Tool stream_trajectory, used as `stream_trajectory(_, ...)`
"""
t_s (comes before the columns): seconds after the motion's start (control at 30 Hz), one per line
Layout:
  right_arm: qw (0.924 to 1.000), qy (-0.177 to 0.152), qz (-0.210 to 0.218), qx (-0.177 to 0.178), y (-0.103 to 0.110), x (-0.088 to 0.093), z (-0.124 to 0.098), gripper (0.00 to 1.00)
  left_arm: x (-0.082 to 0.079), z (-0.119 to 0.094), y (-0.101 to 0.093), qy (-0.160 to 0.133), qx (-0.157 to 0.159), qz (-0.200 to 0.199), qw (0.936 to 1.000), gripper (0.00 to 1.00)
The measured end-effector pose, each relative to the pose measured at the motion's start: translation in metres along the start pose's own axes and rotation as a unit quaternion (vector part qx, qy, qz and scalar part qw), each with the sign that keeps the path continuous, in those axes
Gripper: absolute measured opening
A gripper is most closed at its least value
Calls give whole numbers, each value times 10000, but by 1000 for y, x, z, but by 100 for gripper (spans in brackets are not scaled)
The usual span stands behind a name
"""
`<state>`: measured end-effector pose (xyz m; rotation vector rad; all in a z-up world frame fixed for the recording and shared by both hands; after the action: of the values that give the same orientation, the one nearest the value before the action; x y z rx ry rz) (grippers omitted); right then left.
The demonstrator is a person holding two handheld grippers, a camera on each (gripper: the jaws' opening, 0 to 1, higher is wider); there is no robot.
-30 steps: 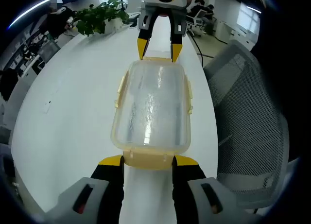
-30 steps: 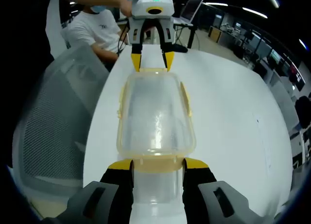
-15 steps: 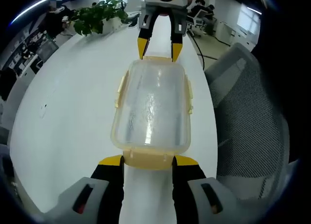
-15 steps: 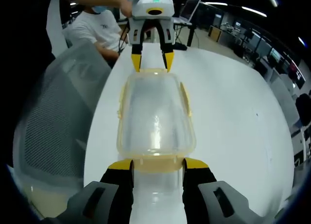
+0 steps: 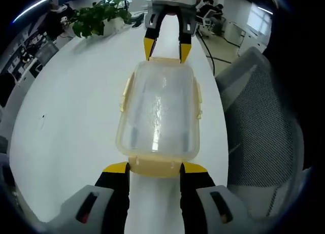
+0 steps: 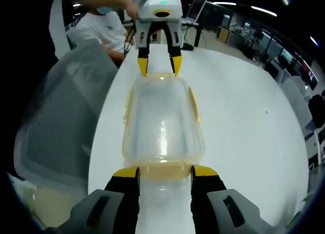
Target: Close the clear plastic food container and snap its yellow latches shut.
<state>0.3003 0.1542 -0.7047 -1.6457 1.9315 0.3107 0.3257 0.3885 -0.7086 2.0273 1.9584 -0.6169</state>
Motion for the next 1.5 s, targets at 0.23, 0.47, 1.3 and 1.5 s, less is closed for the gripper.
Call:
stream_trajectory(0.23,10000,30,18,-11,-2,14,-6,38,-14,8,1,-40,36,5,10000,37)
stream_trajectory(0.47,10000,62,-26,-18,-2,24,-12,38,-24,14,-1,-78,74,-41,9999,37)
stream_trajectory(1.3,10000,54,21,43,1,41,-18,39,-40,26,-2,150,53,10,9999,37)
stream_trajectory(1.5,10000,95,-15,27,1,41,-13,39,-39,27,-1,188,71,-24,9998,37)
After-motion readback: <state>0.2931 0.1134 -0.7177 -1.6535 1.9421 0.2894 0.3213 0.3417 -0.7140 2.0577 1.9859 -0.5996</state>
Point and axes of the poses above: the point that each gripper's makers call its tool centre point, and the gripper's own axes: z roughly forward along the fingers, y roughly to its left, x roughly out of its underside, the point moved 7 cm from there along -z, roughly backward along the fingers, and after that the axes turned 9 degrees about x, right-handed, at the moved point
